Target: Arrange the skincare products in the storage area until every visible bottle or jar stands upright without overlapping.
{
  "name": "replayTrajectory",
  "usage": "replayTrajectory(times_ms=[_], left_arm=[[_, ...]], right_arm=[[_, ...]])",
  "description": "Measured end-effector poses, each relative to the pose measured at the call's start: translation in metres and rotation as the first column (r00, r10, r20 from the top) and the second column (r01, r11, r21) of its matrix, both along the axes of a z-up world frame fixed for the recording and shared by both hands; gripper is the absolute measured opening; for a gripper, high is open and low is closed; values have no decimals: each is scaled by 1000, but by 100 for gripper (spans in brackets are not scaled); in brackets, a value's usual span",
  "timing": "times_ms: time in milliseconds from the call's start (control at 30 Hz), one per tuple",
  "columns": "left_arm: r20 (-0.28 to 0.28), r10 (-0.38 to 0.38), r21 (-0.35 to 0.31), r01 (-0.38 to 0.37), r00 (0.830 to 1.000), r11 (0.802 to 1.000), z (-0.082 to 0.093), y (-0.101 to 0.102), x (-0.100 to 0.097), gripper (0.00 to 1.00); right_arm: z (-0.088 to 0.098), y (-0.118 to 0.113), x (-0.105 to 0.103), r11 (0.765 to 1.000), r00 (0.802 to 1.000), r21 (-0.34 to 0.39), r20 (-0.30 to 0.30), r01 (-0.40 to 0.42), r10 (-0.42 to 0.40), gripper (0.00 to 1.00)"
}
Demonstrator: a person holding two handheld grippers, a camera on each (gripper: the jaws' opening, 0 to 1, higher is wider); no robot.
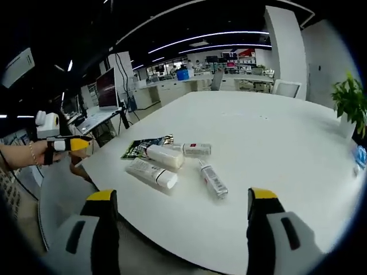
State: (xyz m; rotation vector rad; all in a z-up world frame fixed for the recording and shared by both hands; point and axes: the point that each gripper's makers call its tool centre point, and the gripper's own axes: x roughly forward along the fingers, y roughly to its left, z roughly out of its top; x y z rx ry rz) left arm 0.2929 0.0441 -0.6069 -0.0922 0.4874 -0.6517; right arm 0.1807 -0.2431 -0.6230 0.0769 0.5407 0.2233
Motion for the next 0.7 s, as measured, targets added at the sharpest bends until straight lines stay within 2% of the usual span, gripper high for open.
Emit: replayTrajectory(times_ms=[167,333,467,600,700], left_arm=[[-24,-19,3,19,1000,1000,-4,-3,-2,86],[-36,-66,19,66,997,998,-7,-10,-7,86],[-36,-109,1,109,993,994,-6,-16,-11,86],[-20,-148,9,148,989,989,-5,-20,-15,85],[-21,-166,-10,165,986,986,-3,-22,-17,85]], right_arm=[[4,-9,6,999,1000,-37,-14,-15,15,92],[16,-6,22,992,998,-110,-2,-62,62,91],[16,5,41,984,994,-141,0,-105,106,90],[8,17,63,966,985,-195,-35,-170,167,85],[8,25,78,960,981,-200,-43,-194,190,85]])
